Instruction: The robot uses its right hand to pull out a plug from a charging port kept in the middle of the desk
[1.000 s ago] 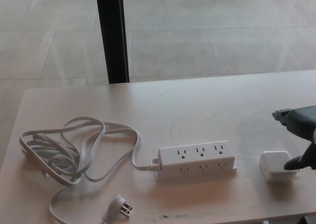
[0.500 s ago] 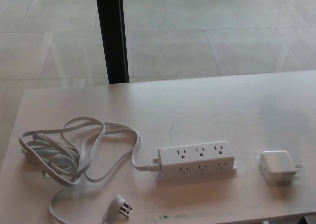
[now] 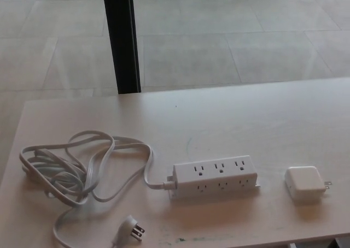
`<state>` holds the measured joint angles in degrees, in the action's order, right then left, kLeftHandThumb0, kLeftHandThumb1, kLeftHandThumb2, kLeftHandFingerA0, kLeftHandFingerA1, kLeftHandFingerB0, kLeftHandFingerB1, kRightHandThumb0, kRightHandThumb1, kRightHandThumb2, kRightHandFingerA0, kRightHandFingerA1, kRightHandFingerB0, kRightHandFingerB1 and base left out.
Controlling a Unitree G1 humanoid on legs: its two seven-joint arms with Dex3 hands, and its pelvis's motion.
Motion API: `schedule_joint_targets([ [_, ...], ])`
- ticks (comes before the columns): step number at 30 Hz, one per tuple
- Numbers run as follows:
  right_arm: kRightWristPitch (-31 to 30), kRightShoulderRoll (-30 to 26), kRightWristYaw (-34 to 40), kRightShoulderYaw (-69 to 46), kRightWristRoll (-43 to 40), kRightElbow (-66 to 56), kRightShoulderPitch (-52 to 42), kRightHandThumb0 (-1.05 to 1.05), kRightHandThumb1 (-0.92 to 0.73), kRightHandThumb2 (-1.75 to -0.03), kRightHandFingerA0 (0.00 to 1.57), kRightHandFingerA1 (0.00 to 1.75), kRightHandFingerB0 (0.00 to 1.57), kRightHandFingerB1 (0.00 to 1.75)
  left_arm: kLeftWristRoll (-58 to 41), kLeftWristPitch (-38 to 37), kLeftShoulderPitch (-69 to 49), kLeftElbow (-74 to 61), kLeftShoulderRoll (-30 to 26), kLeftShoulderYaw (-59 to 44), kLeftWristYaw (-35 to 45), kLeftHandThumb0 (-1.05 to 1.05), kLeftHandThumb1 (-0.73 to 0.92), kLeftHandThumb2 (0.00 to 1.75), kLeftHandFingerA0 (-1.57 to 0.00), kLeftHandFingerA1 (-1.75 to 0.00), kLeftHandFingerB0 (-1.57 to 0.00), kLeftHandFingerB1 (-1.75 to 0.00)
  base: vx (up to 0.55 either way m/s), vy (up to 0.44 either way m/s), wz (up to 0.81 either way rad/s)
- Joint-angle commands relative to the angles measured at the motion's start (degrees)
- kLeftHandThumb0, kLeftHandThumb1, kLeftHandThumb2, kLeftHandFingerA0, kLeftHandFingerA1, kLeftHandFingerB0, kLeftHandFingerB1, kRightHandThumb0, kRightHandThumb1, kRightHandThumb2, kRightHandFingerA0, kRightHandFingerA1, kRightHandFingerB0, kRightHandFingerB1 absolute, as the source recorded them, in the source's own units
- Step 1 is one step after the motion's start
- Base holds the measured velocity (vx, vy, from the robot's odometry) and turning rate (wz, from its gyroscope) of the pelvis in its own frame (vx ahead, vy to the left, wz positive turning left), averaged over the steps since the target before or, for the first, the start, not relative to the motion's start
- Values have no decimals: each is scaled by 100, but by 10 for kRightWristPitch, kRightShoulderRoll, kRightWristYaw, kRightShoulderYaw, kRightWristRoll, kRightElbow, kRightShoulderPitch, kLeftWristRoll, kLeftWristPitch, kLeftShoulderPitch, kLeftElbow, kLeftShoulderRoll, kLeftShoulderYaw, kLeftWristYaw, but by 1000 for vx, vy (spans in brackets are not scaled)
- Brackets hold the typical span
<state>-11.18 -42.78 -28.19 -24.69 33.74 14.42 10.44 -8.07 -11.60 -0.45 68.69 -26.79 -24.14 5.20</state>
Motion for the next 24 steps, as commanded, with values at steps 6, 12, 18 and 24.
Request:
schedule_joint_targets([
  [6, -36, 220, 332, -532, -360, 225, -123, -64, -71, -71, 106, 125, 0, 41, -13, -8, -14, 4, -17, -12, -2, -84, 92, 78, -80, -58, -48, -43, 0, 0, 0],
  [12, -24, 259, 321, -500, -338, 240, -138, -64, -70, -65, 100, 116, 0, 51, -5, 1, -10, 7, -21, -5, -10, -84, 92, 77, -78, -55, -49, -41, 0, 0, 0],
  [18, -23, 274, 320, -507, -328, 238, -132, -62, -68, -67, 99, 114, 5, 67, -4, -1, -14, 9, -22, -5, -13, -86, 92, 78, -75, -53, -48, -42, 0, 0, 0],
  [24, -25, 275, 319, -526, -335, 244, -126, -61, -68, -70, 93, 119, 5, 78, -2, -4, -19, 7, -21, -2, -10, -83, 92, 78, -78, -55, -49, -41, 0, 0, 0],
])
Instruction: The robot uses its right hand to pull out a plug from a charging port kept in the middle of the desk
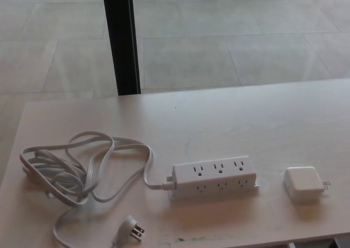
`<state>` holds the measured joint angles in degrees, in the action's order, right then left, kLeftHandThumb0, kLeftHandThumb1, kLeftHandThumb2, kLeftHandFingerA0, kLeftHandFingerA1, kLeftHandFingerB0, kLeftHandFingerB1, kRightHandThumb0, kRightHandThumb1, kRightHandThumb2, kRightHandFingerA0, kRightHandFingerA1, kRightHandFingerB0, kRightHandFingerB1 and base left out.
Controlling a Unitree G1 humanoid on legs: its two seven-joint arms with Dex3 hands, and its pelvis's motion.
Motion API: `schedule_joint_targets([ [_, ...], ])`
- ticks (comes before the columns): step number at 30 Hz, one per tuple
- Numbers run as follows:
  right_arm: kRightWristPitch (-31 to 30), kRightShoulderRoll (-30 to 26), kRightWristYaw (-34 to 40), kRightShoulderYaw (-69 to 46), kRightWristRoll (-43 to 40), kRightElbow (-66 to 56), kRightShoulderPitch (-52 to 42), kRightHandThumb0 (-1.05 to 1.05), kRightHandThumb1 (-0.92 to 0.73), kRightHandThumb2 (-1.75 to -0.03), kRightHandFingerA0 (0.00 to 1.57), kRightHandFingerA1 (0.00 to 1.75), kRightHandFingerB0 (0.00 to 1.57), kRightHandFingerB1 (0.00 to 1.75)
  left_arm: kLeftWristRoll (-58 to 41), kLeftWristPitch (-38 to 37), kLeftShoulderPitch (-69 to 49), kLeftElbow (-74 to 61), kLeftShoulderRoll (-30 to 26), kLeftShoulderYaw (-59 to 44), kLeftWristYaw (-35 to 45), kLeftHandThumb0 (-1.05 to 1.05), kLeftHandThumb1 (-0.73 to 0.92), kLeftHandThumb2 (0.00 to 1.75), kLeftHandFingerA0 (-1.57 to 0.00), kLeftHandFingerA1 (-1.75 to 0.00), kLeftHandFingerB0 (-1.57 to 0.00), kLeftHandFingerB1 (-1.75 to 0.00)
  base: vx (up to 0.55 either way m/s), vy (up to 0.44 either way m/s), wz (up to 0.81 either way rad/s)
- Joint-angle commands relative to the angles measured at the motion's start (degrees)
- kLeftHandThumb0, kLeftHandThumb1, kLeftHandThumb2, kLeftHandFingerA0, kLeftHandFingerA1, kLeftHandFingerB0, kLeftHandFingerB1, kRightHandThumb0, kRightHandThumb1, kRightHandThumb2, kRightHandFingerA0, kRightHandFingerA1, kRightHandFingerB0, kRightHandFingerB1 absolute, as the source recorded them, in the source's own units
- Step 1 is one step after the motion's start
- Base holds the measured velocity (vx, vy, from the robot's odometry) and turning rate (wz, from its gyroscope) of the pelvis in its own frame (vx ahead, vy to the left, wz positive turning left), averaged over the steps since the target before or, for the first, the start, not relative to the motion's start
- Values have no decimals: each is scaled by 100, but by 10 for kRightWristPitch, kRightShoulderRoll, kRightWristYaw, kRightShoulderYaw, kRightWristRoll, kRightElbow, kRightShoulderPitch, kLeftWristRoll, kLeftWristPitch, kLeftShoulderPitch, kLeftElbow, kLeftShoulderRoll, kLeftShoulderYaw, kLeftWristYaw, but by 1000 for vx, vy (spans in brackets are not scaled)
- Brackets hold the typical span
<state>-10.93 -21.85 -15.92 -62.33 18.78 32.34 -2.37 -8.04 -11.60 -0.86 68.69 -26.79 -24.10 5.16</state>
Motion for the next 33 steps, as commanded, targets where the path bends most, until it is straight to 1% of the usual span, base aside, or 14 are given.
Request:
schedule_joint_targets([
  [1, -23, 62, 196, -151, -187, 75, 3, -61, -68, -69, 95, 120, 5, 70, -2, -3, -14, 8, -20, -3, -10, -83, 92, 78, -78, -55, -49, -41, 0, 0, 0],
  [3, -12, 57, 199, -150, -185, 89, 3, -61, -65, -69, 103, 118, 36, 86, -6, -3, -13, 9, -20, -5, -5, -87, 92, 80, -74, -53, -48, -43, 0, 0, 0],
  [5, -9, 57, 198, -150, -185, 92, 3, -61, -65, -69, 103, 118, 36, 86, -5, -2, -13, 10, -21, -4, -3, -87, 92, 80, -74, -53, -48, -43, 0, 0, 0],
  [6, -12, 59, 194, -147, -182, 88, -1, -62, -66, -69, 106, 115, 68, 97, -4, -1, -14, 9, -22, -3, -2, -84, 92, 79, -77, -56, -47, -43, 0, 0, 0],
  [8, -9, 62, 186, -143, -185, 87, -5, -62, -68, -70, 105, 118, 55, 89, -1, 2, -14, 11, -24, 0, -4, -84, 92, 79, -77, -55, -47, -42, 0, 0, 0],
  [18, -32, 65, 114, -98, -225, 67, -31, -63, -63, -63, 104, 112, 76, 95, -4, -6, -12, 14, -21, -2, -1, -85, 92, 80, -75, -54, -48, -44, 0, 0, 0],
  [21, -44, 65, 87, -79, -242, 54, -40, -65, -60, -59, 104, 111, 61, 78, -2, -5, -10, 12, -21, 0, -2, -84, 92, 79, -78, -56, -49, -43, 0, 0, 0],
  [23, -51, 62, 74, -65, -258, 51, -42, -63, -61, -58, 101, 109, 37, 66, -5, 2, -3, 12, -21, -2, -4, -87, 92, 82, -81, -58, -49, -43, 0, 0, 0],
  [27, -59, 62, 72, -49, -281, 41, -52, -63, -58, -58, 107, 112, 43, 69, -4, 1, -3, 13, -22, -1, -2, -83, 92, 77, -79, -56, -50, -41, 0, 0, 0],
  [28, -59, 62, 70, -43, -285, 39, -55, -63, -58, -57, 100, 109, 37, 65, -4, 1, -2, 15, -22, -1, -3, -78, 79, 118, -76, -66, -44, -55, 0, 0, 0],
  [29, -59, 59, 66, -34, -288, 40, -60, -64, -59, -57, 99, 108, 33, 64, -3, 1, 0, 16, -22, -1, -5, -84, 92, 78, -80, -57, -52, -44, 0, 0, 0],
  [31, -64, 58, 63, -21, -296, 33, -67, -64, -59, -57, 99, 106, 33, 64, -7, 4, 3, 18, -22, -4, -2, -84, 92, 77, -79, -58, -52, -44, 0, 0, 0],
  [32, -61, 60, 63, -12, -299, 28, -72, -66, -42, -87, 102, 105, 38, 68, -8, 1, 3, 17, -22, -4, 1, -87, 92, 82, -81, -61, -51, -46, 0, 0, 0],
  [33, -62, 59, 65, -7, -306, 27, -75, -66, -42, -87, 102, 105, 38, 68, -8, 1, 3, 18, -22, -5, 1, -87, 92, 82, -81, -61, -51, -46, 0, 0, 0],
])
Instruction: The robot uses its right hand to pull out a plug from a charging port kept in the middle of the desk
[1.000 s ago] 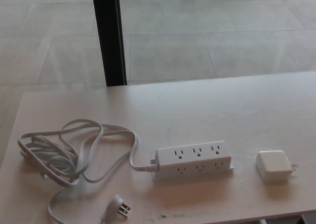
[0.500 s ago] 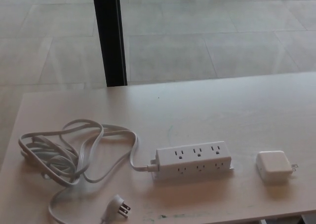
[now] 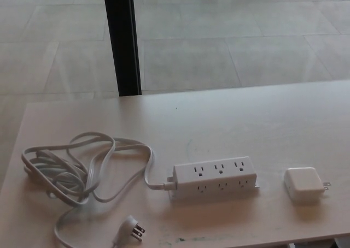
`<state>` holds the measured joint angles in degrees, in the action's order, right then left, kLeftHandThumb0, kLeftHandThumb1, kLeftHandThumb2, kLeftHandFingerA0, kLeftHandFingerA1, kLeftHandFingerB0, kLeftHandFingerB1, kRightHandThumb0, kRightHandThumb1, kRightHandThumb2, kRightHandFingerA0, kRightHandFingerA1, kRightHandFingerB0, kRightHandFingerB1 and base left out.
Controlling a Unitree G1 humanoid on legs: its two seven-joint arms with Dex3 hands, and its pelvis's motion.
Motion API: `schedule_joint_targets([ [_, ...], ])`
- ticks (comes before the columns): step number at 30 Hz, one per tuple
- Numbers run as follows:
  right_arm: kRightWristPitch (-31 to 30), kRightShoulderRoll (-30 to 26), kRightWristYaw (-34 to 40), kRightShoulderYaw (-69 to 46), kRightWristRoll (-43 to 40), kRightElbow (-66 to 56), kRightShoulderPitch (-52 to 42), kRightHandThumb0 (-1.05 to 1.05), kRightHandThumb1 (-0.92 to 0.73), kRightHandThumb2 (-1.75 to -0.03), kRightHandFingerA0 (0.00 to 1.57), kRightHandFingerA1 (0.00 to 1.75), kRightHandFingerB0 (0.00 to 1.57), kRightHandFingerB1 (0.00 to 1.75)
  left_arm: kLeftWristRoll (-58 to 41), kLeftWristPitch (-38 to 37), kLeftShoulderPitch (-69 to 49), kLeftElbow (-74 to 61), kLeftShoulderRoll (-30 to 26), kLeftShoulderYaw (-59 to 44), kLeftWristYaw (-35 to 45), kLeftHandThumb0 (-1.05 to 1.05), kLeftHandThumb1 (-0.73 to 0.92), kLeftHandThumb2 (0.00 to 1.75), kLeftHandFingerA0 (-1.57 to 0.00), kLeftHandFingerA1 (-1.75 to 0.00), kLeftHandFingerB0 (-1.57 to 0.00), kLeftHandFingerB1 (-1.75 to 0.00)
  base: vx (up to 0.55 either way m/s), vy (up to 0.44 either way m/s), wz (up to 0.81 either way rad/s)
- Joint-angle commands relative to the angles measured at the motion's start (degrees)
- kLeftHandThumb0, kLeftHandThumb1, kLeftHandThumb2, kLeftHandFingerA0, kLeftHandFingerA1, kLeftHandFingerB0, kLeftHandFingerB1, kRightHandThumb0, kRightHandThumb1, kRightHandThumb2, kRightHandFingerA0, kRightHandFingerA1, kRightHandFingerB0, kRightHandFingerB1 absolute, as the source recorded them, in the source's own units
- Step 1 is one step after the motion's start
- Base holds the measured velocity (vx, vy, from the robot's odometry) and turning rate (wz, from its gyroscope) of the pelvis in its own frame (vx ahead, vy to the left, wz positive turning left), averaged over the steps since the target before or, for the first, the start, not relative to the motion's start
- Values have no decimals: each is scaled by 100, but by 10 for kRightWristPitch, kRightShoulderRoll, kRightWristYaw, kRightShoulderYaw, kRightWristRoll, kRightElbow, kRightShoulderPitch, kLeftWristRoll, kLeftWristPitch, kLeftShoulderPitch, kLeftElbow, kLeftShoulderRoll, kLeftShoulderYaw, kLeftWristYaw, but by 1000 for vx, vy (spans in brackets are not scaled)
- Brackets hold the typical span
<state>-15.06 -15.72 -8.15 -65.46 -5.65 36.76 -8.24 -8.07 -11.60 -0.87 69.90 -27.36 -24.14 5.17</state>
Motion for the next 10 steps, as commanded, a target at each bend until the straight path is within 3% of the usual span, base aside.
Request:
schedule_joint_targets([
  [1, -19, -4, -18, 29, -65, -17, -20, -65, -60, -59, 100, 108, 40, 68, -6, 0, 2, 5, -16, -3, 1, -85, 92, 77, -79, -60, -51, -46, 0, 0, 0],
  [2, -21, -6, -20, 36, -72, -20, -25, -64, -42, -86, 99, 106, 37, 67, -6, 1, 3, 3, -15, -2, -2, -84, 92, 78, -79, -59, -51, -45, 0, 0, 0],
  [3, -25, -8, -21, 40, -77, -23, -27, -64, -42, -86, 99, 106, 37, 67, -7, 3, 4, 0, -14, -3, -5, -84, 92, 78, -79, -59, -51, -45, 0, 0, 0],
  [4, -16, -11, -20, 50, -75, -17, -30, -63, -59, -57, 99, 106, 41, 65, -11, 5, 4, 0, -13, -6, -3, -85, 92, 78, -79, -59, -50, -44, 0, 0, 0],
  [5, -15, -11, -24, 61, -78, -26, -37, -63, -59, -57, 99, 103, 48, 65, 0, 1, 5, 5, -16, 2, -3, -84, 92, 79, -78, -55, -50, -42, 0, 0, 0],
  [10, -8, -26, -19, 76, -99, 1, -38, -63, -58, -57, 95, 104, 47, 66, 0, 0, 1, 0, -14, 5, -8, -83, 92, 79, -79, -58, -50, -44, 0, 0, 0],
])
